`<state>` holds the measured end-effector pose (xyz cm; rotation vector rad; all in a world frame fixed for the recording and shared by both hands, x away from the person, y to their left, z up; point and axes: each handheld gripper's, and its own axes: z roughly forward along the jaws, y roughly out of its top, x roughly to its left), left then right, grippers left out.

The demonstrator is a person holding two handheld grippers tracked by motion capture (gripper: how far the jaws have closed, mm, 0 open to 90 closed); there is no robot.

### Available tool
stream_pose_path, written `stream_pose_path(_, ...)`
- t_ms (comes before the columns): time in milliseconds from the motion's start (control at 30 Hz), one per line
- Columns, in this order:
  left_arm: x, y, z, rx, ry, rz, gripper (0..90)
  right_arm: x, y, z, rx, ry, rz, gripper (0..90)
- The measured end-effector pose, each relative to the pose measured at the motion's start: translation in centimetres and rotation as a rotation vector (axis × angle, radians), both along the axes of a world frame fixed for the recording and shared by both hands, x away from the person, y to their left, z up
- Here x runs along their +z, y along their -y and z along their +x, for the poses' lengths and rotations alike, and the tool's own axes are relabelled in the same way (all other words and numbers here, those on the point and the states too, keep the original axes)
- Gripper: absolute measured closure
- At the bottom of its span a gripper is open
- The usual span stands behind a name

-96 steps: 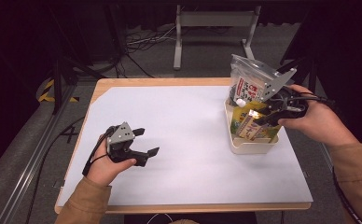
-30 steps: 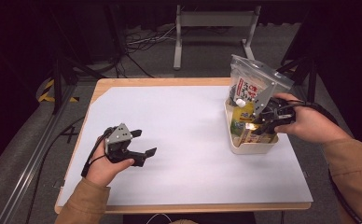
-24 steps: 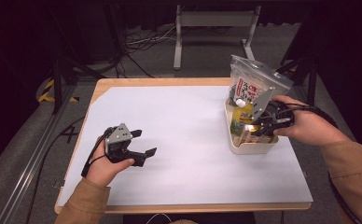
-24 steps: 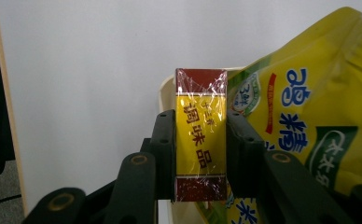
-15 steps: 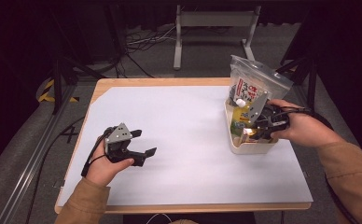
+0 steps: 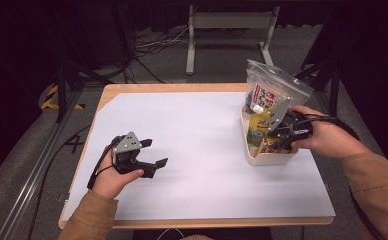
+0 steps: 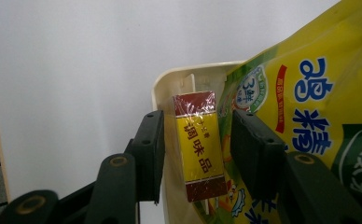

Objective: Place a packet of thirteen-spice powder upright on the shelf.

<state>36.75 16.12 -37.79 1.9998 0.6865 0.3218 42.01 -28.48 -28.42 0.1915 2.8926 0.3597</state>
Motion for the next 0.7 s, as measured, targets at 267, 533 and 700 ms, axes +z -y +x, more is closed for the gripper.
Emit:
stream_pose_path(267, 0.0, -0.5, -0.5, 0.003, 0.000, -0.006, 14.6, 0.2, 0.3, -0.6, -0.056, 0.004, 0.105, 46.1)
stream_pose_path(533, -0.3, -1.6, -2.2, 0.026, -0.001, -0.010, 14.1, 0.8, 0.9, -2.6, -0.126, 0.112, 0.355, 38.2)
stream_pose_path(700, -0.8, -2.7, -3.1, 0.046, -0.006, -0.013, 13.7, 0.3, 1.4, -3.6, -0.155, 0.132, 0.391, 37.8)
